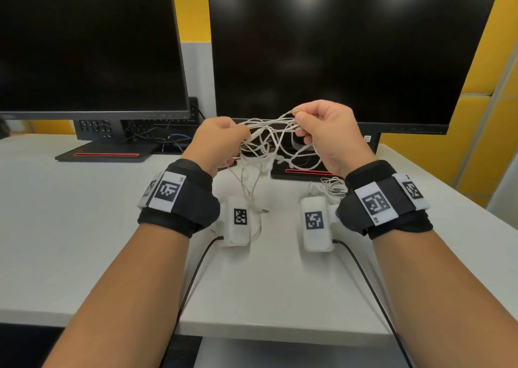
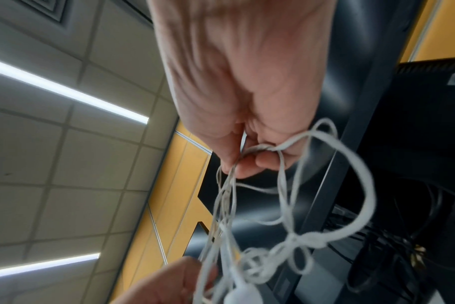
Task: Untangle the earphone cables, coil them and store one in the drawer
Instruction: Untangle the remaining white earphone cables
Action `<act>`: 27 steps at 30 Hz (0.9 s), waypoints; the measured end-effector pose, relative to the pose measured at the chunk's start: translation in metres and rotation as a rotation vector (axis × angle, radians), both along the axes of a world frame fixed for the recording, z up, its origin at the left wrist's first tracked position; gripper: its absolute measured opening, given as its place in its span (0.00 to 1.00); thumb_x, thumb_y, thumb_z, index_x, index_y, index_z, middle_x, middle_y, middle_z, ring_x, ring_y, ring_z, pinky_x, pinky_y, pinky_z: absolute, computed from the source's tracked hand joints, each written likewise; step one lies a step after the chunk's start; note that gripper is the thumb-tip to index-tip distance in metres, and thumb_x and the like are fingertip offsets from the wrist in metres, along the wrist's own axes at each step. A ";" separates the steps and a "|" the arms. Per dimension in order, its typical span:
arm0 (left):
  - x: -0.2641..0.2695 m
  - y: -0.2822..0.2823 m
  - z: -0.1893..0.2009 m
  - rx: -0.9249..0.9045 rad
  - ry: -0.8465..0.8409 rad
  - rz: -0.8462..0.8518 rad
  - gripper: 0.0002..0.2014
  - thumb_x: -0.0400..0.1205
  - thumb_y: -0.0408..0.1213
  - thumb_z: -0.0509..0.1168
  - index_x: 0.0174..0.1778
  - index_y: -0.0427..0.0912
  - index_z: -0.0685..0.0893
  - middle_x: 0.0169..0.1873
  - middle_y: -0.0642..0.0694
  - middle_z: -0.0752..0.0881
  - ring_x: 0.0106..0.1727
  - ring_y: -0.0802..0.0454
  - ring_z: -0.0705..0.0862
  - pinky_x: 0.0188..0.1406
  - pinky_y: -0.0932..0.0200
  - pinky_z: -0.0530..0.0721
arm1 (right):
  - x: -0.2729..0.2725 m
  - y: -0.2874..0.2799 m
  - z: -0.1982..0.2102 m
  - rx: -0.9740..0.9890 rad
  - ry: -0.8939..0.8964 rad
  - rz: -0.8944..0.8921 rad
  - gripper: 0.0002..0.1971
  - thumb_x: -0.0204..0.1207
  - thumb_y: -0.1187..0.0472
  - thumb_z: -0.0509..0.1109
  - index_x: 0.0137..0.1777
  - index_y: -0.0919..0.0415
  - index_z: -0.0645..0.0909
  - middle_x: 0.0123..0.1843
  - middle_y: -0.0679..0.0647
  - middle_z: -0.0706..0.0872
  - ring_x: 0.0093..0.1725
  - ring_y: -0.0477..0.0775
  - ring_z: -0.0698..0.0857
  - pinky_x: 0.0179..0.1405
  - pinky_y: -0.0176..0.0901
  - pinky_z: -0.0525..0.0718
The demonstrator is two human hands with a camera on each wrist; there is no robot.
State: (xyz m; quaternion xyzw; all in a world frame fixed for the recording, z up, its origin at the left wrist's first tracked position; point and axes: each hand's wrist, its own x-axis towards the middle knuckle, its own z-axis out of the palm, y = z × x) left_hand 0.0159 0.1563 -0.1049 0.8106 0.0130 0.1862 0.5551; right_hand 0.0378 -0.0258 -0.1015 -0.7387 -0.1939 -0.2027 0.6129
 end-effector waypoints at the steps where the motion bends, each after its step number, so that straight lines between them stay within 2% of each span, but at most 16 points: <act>1: 0.001 0.001 0.000 -0.023 -0.006 0.042 0.05 0.82 0.38 0.64 0.43 0.41 0.79 0.35 0.44 0.77 0.38 0.49 0.78 0.39 0.57 0.82 | 0.001 -0.001 0.000 -0.015 -0.007 -0.009 0.08 0.83 0.66 0.67 0.48 0.53 0.85 0.41 0.52 0.86 0.38 0.42 0.84 0.39 0.32 0.82; 4: 0.004 0.004 0.000 0.023 -0.011 0.135 0.03 0.82 0.35 0.62 0.43 0.43 0.76 0.41 0.42 0.80 0.46 0.45 0.82 0.44 0.53 0.83 | 0.002 -0.002 -0.002 -0.020 0.003 -0.035 0.09 0.82 0.67 0.67 0.48 0.52 0.85 0.42 0.51 0.86 0.39 0.41 0.83 0.40 0.32 0.81; 6: 0.004 0.004 -0.001 0.117 -0.006 0.127 0.06 0.81 0.29 0.61 0.43 0.45 0.76 0.45 0.42 0.82 0.43 0.49 0.82 0.35 0.59 0.81 | 0.001 0.000 -0.002 0.001 0.018 -0.015 0.10 0.82 0.69 0.66 0.48 0.52 0.85 0.42 0.51 0.86 0.40 0.42 0.83 0.40 0.33 0.81; 8: 0.003 0.003 -0.001 0.192 -0.001 0.015 0.12 0.81 0.25 0.61 0.46 0.49 0.76 0.47 0.45 0.82 0.42 0.52 0.81 0.33 0.62 0.79 | -0.001 0.002 -0.002 0.030 0.051 0.043 0.11 0.82 0.71 0.65 0.49 0.53 0.84 0.42 0.52 0.87 0.41 0.43 0.86 0.40 0.34 0.83; 10: -0.003 0.001 0.001 0.182 -0.009 -0.184 0.16 0.80 0.23 0.63 0.54 0.51 0.77 0.54 0.47 0.83 0.50 0.51 0.83 0.43 0.60 0.82 | -0.003 0.005 -0.002 0.061 0.079 0.122 0.11 0.81 0.73 0.66 0.50 0.56 0.84 0.43 0.54 0.88 0.42 0.44 0.88 0.42 0.35 0.85; 12: -0.010 -0.004 0.004 0.133 -0.009 -0.341 0.16 0.80 0.25 0.64 0.58 0.49 0.78 0.58 0.47 0.83 0.56 0.52 0.83 0.51 0.59 0.80 | -0.004 0.007 -0.003 0.036 0.078 0.173 0.11 0.79 0.75 0.67 0.51 0.58 0.84 0.44 0.55 0.89 0.43 0.46 0.89 0.43 0.35 0.86; 14: -0.014 -0.008 0.004 0.139 -0.024 -0.372 0.10 0.81 0.30 0.66 0.55 0.48 0.82 0.54 0.48 0.86 0.53 0.56 0.83 0.50 0.62 0.79 | -0.005 0.006 -0.003 -0.005 0.074 0.197 0.11 0.79 0.74 0.68 0.51 0.57 0.84 0.45 0.54 0.90 0.44 0.45 0.90 0.44 0.36 0.86; 16: -0.014 -0.010 0.002 0.168 -0.061 -0.333 0.05 0.80 0.37 0.70 0.50 0.48 0.84 0.47 0.47 0.89 0.47 0.57 0.86 0.51 0.61 0.82 | -0.006 0.006 -0.003 -0.044 0.075 0.211 0.10 0.80 0.72 0.68 0.53 0.57 0.84 0.46 0.53 0.91 0.45 0.44 0.91 0.46 0.35 0.86; 18: -0.013 -0.009 0.001 0.171 -0.098 -0.267 0.04 0.78 0.40 0.73 0.45 0.47 0.86 0.43 0.44 0.90 0.44 0.53 0.88 0.51 0.58 0.86 | -0.007 0.007 -0.003 -0.092 0.078 0.222 0.11 0.81 0.72 0.67 0.56 0.58 0.84 0.50 0.55 0.91 0.49 0.46 0.91 0.48 0.37 0.86; 21: -0.009 -0.006 -0.001 0.156 -0.131 -0.211 0.03 0.78 0.38 0.74 0.44 0.44 0.88 0.43 0.39 0.90 0.44 0.47 0.88 0.53 0.52 0.88 | -0.008 0.008 -0.004 -0.165 0.078 0.227 0.14 0.76 0.73 0.72 0.58 0.56 0.83 0.52 0.56 0.91 0.54 0.52 0.90 0.52 0.43 0.88; 24: -0.008 -0.003 0.001 0.108 -0.173 -0.201 0.02 0.80 0.35 0.71 0.46 0.41 0.87 0.42 0.41 0.90 0.41 0.52 0.87 0.48 0.55 0.87 | -0.007 0.007 -0.003 -0.231 0.072 0.172 0.16 0.73 0.73 0.76 0.56 0.56 0.82 0.49 0.55 0.90 0.50 0.49 0.90 0.49 0.41 0.88; 27: -0.008 -0.004 0.002 0.093 -0.155 -0.210 0.03 0.83 0.35 0.66 0.46 0.43 0.85 0.37 0.47 0.85 0.37 0.59 0.82 0.41 0.64 0.83 | -0.007 0.005 -0.002 -0.214 0.067 0.147 0.11 0.77 0.73 0.72 0.55 0.59 0.83 0.44 0.54 0.89 0.41 0.44 0.90 0.40 0.34 0.85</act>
